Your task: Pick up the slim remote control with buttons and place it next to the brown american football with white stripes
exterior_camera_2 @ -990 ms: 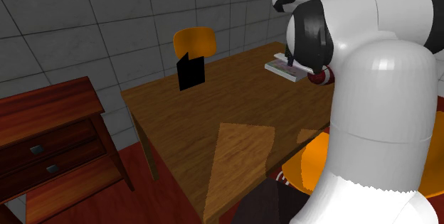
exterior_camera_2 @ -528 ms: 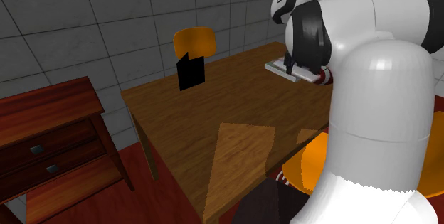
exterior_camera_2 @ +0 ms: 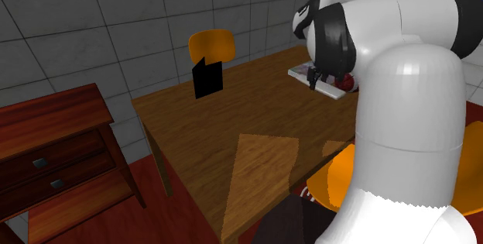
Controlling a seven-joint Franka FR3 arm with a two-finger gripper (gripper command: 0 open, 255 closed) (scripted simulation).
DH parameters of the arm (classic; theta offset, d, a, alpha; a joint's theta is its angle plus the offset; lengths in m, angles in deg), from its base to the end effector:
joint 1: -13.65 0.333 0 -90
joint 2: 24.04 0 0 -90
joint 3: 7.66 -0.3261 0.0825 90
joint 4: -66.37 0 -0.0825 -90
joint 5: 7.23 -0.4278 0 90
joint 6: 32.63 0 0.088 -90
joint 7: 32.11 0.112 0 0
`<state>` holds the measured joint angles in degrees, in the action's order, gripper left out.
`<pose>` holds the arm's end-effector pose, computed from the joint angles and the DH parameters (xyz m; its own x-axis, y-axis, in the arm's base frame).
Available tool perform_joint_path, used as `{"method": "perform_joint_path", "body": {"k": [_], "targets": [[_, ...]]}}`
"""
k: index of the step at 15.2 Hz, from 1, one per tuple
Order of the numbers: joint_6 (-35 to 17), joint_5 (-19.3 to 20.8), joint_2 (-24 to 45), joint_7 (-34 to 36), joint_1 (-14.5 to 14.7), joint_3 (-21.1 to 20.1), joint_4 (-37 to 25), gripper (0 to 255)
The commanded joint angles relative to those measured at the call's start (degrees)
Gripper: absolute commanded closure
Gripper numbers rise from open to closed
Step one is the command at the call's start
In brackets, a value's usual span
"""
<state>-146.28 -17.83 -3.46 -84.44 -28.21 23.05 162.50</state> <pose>0.2498 -0.6445 0.4042 0.9211 -0.3892 -0.0084 -0.3891 -0.9212 0.0074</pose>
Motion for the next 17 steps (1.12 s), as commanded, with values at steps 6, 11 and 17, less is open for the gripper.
{"method": "perform_joint_path", "body": {"k": [6,11,17], "targets": [[-4.64,-1.25,1.87,-0.74,-0.23,-0.58,2.98,255],[-7.79,-2.32,3.53,-1.39,-0.55,-1.11,4.68,255],[-9.37,-2.93,4.47,-1.76,-0.75,-1.44,5.42,255]]}}
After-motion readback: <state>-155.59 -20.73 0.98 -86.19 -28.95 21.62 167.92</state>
